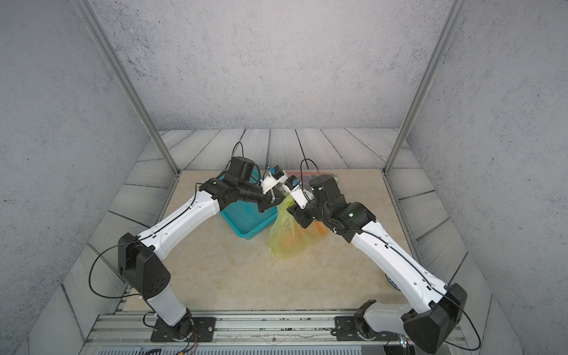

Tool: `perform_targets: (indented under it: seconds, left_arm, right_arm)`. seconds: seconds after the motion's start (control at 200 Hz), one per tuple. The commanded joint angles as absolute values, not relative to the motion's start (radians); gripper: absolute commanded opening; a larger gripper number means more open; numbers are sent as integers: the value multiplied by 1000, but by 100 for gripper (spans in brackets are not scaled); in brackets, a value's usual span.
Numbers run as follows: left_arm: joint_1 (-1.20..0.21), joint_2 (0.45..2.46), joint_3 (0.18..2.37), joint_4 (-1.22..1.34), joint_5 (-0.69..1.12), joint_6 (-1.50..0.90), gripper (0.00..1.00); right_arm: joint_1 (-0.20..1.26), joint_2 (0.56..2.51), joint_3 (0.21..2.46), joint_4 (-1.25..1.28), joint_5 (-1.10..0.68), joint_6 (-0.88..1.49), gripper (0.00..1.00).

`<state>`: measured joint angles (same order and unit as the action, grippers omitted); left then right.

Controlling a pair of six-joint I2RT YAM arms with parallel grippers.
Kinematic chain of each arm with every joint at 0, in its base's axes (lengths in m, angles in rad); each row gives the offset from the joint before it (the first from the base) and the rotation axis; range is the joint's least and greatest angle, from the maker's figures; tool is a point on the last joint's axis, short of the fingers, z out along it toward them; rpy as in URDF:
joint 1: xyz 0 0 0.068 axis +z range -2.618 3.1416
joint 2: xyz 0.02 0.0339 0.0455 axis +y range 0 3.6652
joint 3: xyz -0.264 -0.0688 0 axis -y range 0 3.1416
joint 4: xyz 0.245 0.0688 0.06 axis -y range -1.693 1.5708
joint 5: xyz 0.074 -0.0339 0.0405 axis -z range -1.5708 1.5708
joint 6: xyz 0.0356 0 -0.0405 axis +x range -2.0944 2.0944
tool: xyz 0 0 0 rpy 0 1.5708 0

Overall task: Place the oranges into plastic bags & tie knots
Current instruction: Tie the plastic bag at the center of the board.

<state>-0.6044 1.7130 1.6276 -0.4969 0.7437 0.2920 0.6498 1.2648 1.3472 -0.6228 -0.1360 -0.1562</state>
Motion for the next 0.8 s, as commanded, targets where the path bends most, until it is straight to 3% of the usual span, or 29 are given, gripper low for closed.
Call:
perform_targets:
  seconds: [0.0, 0.42, 0.796]
  left_arm:
    - [-612, 1678, 1616, -501, 735, 311, 0]
    - [-613, 1673, 1611, -516, 724, 340, 0]
    - [-593, 1657, 1602, -524, 713, 381, 0]
  right_arm:
    - [652, 1238, 1349, -644, -91, -179, 34]
    - [627, 1206, 1315, -647, -60, -212, 2]
    - [495, 1111, 1212, -725, -248, -337, 0]
